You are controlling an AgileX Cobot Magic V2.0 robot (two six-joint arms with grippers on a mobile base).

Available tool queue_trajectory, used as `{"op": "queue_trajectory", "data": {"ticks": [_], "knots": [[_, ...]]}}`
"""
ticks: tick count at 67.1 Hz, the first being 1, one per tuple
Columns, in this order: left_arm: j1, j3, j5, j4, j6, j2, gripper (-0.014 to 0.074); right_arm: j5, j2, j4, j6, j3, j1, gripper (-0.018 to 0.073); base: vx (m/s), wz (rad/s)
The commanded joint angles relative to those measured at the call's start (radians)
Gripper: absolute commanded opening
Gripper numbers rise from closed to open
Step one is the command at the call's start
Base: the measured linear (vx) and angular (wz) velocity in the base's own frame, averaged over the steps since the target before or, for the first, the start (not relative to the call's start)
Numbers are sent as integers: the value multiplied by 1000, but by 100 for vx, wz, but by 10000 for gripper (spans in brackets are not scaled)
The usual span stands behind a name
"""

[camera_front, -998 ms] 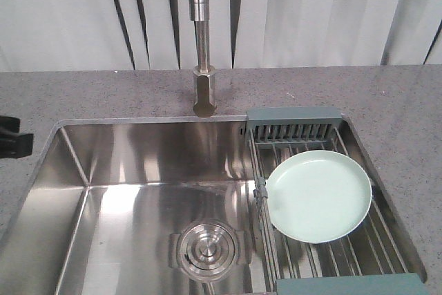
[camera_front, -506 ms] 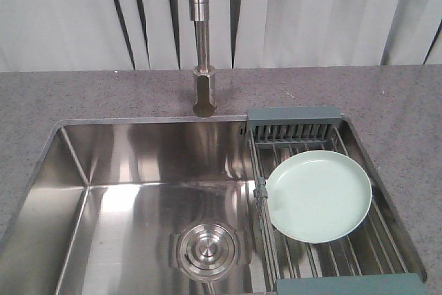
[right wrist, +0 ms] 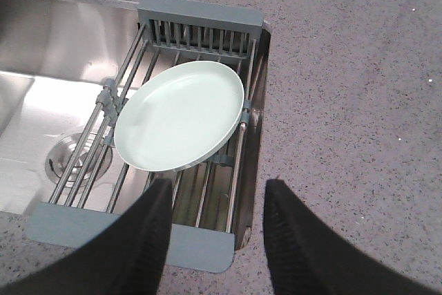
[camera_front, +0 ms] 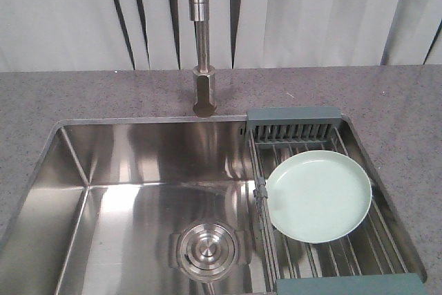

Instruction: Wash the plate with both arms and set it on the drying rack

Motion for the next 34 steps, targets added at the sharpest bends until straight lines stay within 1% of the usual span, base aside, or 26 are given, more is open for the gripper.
{"op": "queue_trajectory", "data": {"ticks": [1, 28, 34], "knots": [[4, -25, -63, 0, -2, 4, -6, -60, 8, -3, -4, -26, -3, 319, 0, 0], [4, -25, -65, 0, -2, 4, -6, -60, 8, -3, -4, -26, -3, 319, 0, 0], [4, -25, -75, 20, -2, 4, -6, -60, 8, -3, -4, -26, -3, 319, 0, 0]]}}
